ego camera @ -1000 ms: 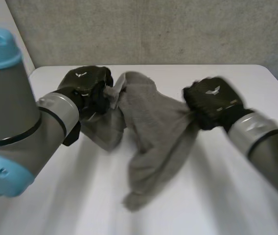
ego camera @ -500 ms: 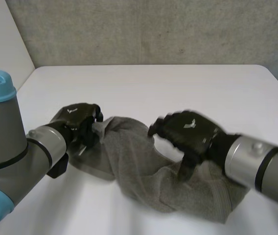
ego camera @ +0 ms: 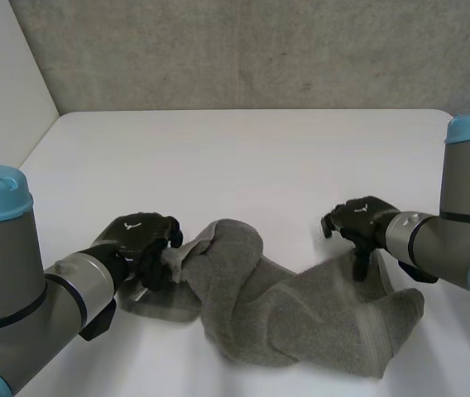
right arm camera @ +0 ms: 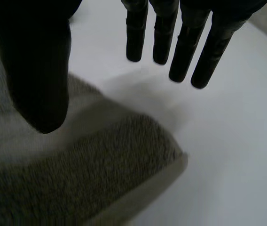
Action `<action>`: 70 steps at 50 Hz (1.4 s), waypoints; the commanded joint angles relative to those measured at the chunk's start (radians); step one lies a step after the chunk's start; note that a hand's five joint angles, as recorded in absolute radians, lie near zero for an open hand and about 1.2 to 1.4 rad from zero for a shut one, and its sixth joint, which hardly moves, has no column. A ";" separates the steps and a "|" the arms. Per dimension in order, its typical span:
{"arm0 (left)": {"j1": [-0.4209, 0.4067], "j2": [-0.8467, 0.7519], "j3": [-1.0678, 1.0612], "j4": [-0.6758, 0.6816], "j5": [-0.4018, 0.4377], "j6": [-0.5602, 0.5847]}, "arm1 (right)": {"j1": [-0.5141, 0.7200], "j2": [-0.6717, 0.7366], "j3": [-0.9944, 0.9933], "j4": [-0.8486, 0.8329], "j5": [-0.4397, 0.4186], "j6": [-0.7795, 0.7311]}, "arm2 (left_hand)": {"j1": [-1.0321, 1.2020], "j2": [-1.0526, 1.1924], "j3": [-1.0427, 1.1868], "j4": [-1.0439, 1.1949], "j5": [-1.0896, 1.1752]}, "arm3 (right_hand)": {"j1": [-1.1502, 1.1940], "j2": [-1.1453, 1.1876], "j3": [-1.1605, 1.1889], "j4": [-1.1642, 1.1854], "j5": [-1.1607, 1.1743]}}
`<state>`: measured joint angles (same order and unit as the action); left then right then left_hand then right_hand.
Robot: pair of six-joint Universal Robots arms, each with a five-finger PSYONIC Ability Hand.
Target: Fold the towel.
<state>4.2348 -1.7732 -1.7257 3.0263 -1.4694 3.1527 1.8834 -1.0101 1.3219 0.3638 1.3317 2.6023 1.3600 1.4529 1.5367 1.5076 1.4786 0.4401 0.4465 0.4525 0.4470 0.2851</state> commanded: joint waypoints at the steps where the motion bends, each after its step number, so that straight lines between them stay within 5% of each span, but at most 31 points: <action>1: 0.001 0.005 -0.003 0.003 0.000 0.013 | -0.003 0.039 0.019 -0.066 0.018 -0.016 | 0.036 -0.057 -0.140 -0.111 -0.257 | 0.132 0.126 0.120 0.125 0.113; 16: 0.002 0.003 -0.002 0.019 0.000 0.013 | -0.004 0.056 0.076 -0.149 0.026 -0.018 | 0.036 -0.057 -0.140 -0.111 -0.257 | 0.188 0.182 0.176 0.181 0.169; 24: 0.002 0.003 -0.002 0.029 0.000 0.013 | -0.006 0.054 0.092 -0.164 0.024 -0.016 | 0.036 -0.057 -0.140 -0.111 -0.257 | 0.611 0.604 0.598 0.604 0.591; 26: 0.004 0.003 0.000 0.037 0.000 0.013 | -0.004 0.053 0.089 -0.164 0.024 -0.021 | 0.036 -0.057 -0.140 -0.111 -0.257 | 0.955 0.949 0.943 0.948 0.935; 35: 0.062 0.011 0.156 0.187 0.000 0.007 | -0.006 -0.008 -0.056 -0.193 0.037 -0.019 | 0.036 -0.057 -0.140 -0.111 -0.257 | 0.956 0.950 0.944 0.949 0.937; 40: 0.071 -0.008 0.433 0.270 -0.011 -0.008 | -0.001 -0.148 -0.168 -0.440 0.044 0.021 | 0.036 -0.057 -0.140 -0.111 -0.257 | 0.956 0.950 0.944 0.949 0.937; 42: 0.074 -0.021 0.530 0.287 -0.011 -0.022 | -0.001 -0.252 -0.156 -0.720 0.040 0.071 | 0.036 -0.057 -0.140 -0.111 -0.257 | 0.956 0.950 0.944 0.949 0.937; 45: 0.079 -0.041 0.687 0.315 -0.014 -0.058 | -0.009 -0.329 -0.119 -0.903 0.053 0.100 | 0.036 -0.057 -0.140 -0.111 -0.257 | 0.956 0.950 0.944 0.949 0.937; 49: 0.086 -0.043 0.762 0.344 -0.017 -0.105 | -0.027 -0.358 -0.104 -0.866 0.049 0.101 | 0.036 -0.057 -0.140 -0.111 -0.257 | 0.956 0.950 0.944 0.949 0.937; 58: 0.139 -0.037 0.522 0.361 0.009 -0.177 | -0.055 -0.326 0.028 -0.540 -0.045 0.075 | 0.036 -0.057 -0.140 -0.111 -0.257 | 0.956 0.950 0.944 0.949 0.937; 64: 0.142 -0.046 0.301 0.402 0.093 -0.171 | -0.075 -0.277 0.204 -0.529 -0.098 0.038 | 0.036 -0.057 -0.140 -0.111 -0.257 | 0.956 0.950 0.944 0.949 0.937; 70: 0.146 -0.132 -0.038 0.620 0.201 -0.110 | -0.069 -0.179 0.344 -0.540 -0.121 0.009 | 0.007 -0.086 -0.169 -0.140 -0.286 | 0.956 0.950 0.944 0.949 0.937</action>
<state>4.3790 -1.8396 -1.5301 3.4879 -1.3412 2.9884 1.8122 -1.2785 1.5321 -0.1570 1.2317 2.6396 1.3706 1.4529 1.5409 1.5173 1.4786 1.3177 1.3072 1.3295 1.3369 1.1551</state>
